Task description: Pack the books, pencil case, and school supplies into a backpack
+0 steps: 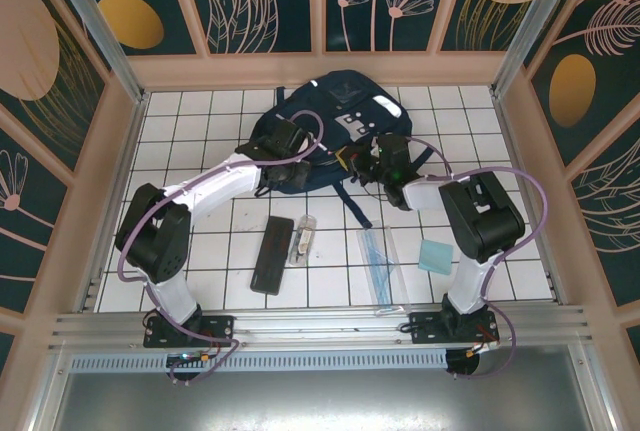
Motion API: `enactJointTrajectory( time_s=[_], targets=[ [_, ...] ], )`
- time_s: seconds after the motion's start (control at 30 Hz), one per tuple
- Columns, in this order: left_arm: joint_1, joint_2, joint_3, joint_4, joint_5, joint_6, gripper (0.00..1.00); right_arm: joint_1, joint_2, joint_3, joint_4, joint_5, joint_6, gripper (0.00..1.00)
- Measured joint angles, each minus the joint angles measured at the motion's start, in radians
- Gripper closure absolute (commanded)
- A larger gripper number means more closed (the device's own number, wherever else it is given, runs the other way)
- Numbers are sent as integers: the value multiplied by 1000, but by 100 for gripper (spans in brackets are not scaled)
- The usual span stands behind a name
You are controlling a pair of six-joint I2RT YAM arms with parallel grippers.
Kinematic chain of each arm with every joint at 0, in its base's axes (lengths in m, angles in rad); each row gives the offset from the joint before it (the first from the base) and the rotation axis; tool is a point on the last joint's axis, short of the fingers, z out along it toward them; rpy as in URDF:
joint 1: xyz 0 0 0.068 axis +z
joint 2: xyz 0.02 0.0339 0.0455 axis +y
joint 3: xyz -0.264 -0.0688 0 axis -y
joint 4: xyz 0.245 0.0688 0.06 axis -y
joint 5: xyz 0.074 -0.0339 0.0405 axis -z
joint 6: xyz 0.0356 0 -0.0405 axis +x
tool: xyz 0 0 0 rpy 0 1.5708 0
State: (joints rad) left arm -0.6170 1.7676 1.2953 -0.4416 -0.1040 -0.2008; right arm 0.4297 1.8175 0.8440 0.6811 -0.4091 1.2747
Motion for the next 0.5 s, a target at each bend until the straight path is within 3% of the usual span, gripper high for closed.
enactJointTrajectory(
  time_s=[0.23, 0.5],
  targets=[
    [87, -104, -127, 84, 43, 3, 100, -21, -25, 0, -45, -40, -51, 100],
    [237, -140, -130, 44, -151, -10, 100, -123, -74, 0, -163, -33, -122, 100]
  ],
)
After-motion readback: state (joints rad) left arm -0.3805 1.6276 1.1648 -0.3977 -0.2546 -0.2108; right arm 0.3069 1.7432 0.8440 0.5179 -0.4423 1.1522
